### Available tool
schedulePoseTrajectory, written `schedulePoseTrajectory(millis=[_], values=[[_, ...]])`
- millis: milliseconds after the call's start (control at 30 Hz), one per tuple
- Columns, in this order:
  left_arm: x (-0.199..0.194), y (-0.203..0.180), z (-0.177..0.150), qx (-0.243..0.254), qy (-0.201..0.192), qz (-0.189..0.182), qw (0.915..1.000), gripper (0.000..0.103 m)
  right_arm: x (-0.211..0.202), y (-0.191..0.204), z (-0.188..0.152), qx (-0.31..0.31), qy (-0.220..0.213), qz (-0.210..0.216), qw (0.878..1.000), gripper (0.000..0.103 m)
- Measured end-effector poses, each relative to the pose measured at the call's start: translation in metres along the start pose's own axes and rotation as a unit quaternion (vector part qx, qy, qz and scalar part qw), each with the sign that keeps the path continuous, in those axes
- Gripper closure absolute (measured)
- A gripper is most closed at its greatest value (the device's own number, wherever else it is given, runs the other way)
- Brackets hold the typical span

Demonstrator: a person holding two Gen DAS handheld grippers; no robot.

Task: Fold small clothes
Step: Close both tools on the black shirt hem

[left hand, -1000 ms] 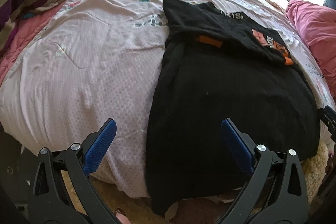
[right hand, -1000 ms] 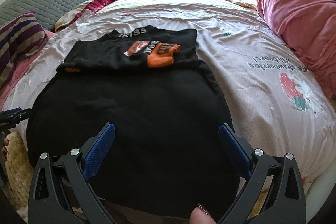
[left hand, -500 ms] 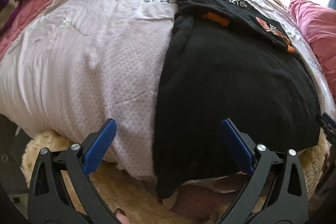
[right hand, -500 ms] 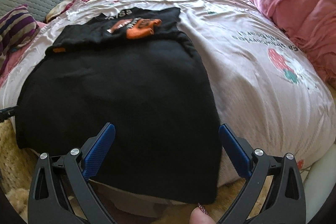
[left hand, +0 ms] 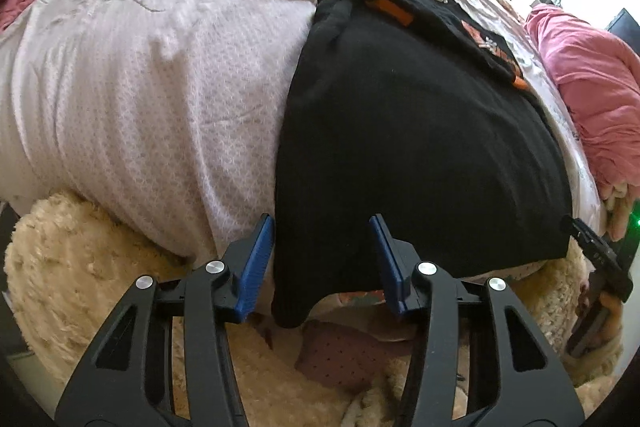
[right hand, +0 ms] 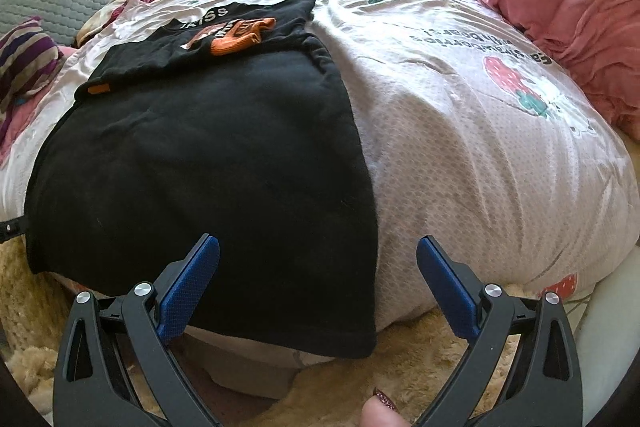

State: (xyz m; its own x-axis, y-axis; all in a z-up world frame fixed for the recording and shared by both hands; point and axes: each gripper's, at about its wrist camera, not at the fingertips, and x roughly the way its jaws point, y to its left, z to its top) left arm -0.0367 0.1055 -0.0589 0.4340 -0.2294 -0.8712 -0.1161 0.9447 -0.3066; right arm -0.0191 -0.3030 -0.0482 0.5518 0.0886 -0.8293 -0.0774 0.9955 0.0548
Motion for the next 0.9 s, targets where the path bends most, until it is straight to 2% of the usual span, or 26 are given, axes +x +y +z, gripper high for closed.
schedulePoseTrajectory(millis=[233,400,567,633,767,867,900], values=[[0.008,-0.002,-0.007,0.000,0.015,-0.003,0.9999,0.062,0.001,-0.007,-0.004,0.005,0.015,0.015,1.000,0.005],[0.011,-0.005,-0.012,0.012,0.026,-0.001,0.9996,0.063,-0.001,-0.021,-0.008,0.022,0.030,0.045,0.998,0.005],[0.016,0.000,-0.014,0.004,0.036,-0.005,0.9993,0.064,0.001,-0.032,-0.010,0.023,0.059,0.086,0.994,0.008],[0.017,-0.002,-0.016,0.008,0.038,-0.001,0.9993,0.064,0.003,-0.032,-0.011,0.014,0.071,0.097,0.993,0.030],[0.020,-0.004,-0.018,0.005,0.037,-0.001,0.9993,0.063,0.009,-0.028,-0.015,-0.007,0.091,0.084,0.992,0.046],[0.024,-0.002,-0.019,0.001,0.044,-0.001,0.9990,0.058,0.007,-0.028,-0.017,-0.018,0.095,0.077,0.992,0.064],[0.025,-0.001,-0.020,0.000,0.047,-0.001,0.9989,0.057,0.005,-0.028,-0.018,-0.023,0.097,0.082,0.992,0.076]])
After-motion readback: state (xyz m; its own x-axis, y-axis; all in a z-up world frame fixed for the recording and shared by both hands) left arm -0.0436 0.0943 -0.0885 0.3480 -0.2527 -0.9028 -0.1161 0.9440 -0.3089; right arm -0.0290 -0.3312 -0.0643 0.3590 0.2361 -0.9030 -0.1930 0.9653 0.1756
